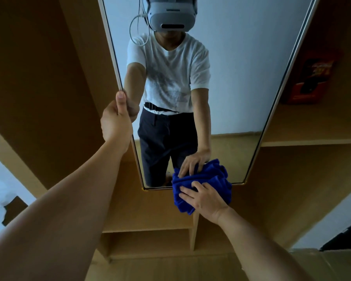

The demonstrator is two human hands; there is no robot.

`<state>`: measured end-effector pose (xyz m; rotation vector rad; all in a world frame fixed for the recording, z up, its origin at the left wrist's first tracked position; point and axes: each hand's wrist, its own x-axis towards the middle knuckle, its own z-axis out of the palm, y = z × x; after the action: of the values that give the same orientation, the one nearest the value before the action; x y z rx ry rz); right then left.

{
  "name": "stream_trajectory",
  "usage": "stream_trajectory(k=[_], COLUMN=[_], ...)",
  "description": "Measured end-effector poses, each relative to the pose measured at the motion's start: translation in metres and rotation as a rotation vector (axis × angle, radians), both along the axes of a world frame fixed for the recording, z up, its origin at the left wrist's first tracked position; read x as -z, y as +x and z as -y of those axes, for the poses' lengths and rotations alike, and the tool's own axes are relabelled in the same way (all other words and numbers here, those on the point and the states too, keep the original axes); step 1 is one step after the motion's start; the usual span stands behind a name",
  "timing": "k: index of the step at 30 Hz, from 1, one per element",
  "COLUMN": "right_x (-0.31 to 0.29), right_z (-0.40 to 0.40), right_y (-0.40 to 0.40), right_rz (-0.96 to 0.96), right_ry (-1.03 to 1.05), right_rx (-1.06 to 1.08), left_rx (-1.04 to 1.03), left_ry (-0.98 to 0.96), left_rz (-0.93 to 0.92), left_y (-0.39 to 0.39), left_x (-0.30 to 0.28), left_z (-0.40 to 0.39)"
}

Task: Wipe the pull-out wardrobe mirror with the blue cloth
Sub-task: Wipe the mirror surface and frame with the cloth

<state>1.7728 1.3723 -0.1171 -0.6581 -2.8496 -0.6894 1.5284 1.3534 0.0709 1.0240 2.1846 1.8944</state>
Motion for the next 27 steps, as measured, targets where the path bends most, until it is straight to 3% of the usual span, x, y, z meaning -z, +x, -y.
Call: stream_trajectory(k=[7, 14, 19, 23, 27], right_x=[-0.009, -0.079, -0.12, -0.099, -0.06], right_z=[-0.011, -0.033, -0.039, -0.033, -0.023], right_y=[0.021, 0.029, 0.015, 0.009, 0.024], right_rz=[-0.022, -0.213, -0.463, -0.553, -0.469], right_ry=[0.036, 0.207, 0.301, 0.264, 0.141], right_rx=[-0.017, -0.128, -0.053, 0.029, 0.072], left_rx=[0.008, 0.004, 0.0, -0.027, -0.042], left_ry=[0.001, -0.014, -0.044, -0.052, -0.057], left_rz=[0.015, 0.031, 0.038, 0.041, 0.045], left_y=[0.001, 0.005, 0.006, 0.006, 0.005], left_x=[0.0, -0.002, -0.001, -0.001, -0.002], left_z=[0.003, 0.006, 0.007, 0.006, 0.005])
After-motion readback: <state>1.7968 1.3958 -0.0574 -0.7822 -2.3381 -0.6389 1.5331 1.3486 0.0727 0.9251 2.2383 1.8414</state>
